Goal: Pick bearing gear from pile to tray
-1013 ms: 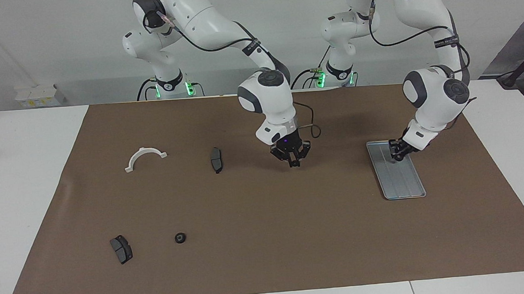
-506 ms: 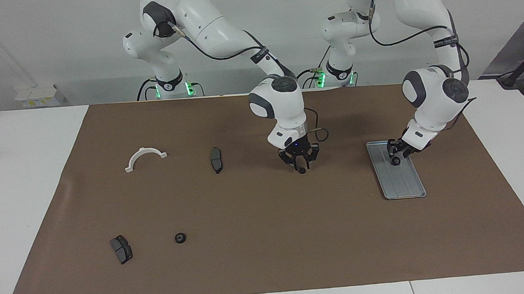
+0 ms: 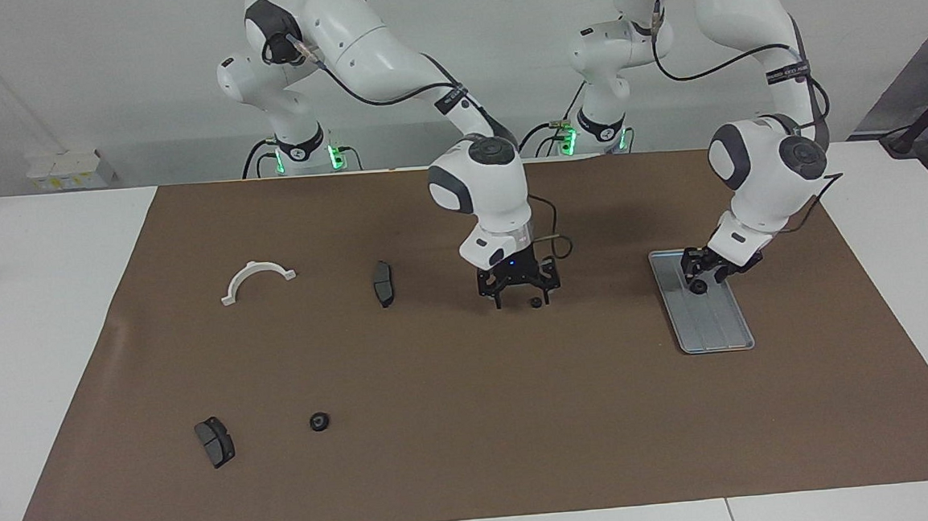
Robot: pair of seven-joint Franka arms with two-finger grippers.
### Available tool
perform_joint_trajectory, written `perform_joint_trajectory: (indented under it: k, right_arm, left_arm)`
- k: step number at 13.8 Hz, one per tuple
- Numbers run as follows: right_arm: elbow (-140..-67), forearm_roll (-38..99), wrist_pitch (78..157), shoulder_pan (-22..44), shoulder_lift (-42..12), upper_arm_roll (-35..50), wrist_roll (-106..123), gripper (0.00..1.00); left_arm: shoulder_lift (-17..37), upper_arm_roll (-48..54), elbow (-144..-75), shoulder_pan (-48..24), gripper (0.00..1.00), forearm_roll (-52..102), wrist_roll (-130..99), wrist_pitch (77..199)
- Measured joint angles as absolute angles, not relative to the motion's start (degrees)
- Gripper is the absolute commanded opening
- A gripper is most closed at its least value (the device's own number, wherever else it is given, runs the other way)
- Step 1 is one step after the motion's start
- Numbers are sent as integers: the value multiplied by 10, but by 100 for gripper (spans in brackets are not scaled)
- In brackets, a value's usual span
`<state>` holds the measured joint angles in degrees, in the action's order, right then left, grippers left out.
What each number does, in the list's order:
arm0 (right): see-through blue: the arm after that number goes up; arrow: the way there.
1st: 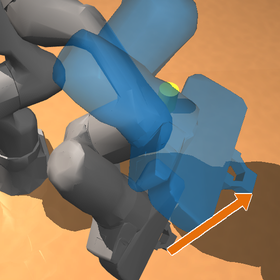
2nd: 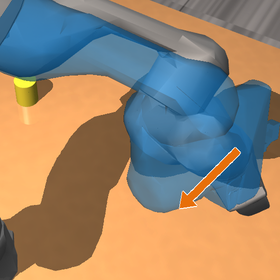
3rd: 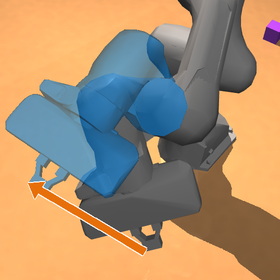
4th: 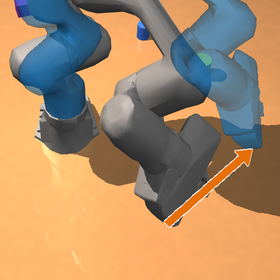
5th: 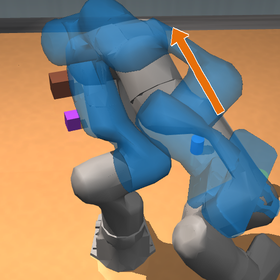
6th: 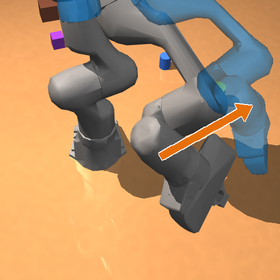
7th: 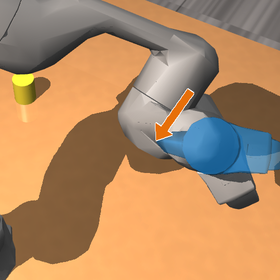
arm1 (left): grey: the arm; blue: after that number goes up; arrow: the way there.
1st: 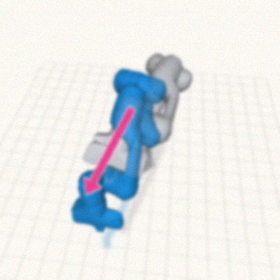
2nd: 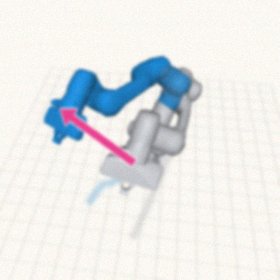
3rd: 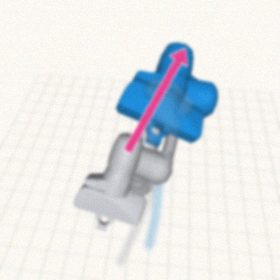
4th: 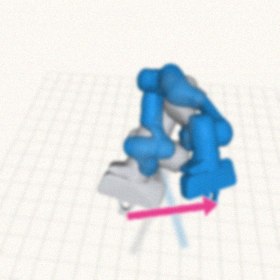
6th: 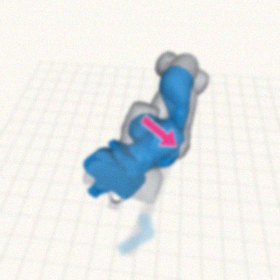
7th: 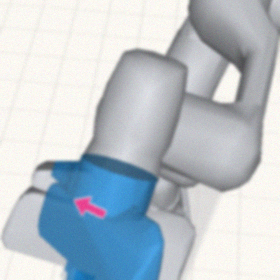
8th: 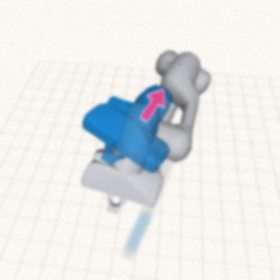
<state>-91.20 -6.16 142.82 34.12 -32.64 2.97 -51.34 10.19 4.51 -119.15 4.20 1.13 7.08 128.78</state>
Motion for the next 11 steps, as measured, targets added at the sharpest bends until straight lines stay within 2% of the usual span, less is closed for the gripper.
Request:
perform_joint_trajectory:
  k: [6,11]
  right_arm:
    - [-912,-64,1423,190,-295,30,-330,100]
    - [-908,-64,1420,128,-314,31,-226,100]
  left_arm:
    - [104,50,-1182,-130,59,12,-120,1328]
    - [128,50,-1182,-224,57,12,-195,1399]
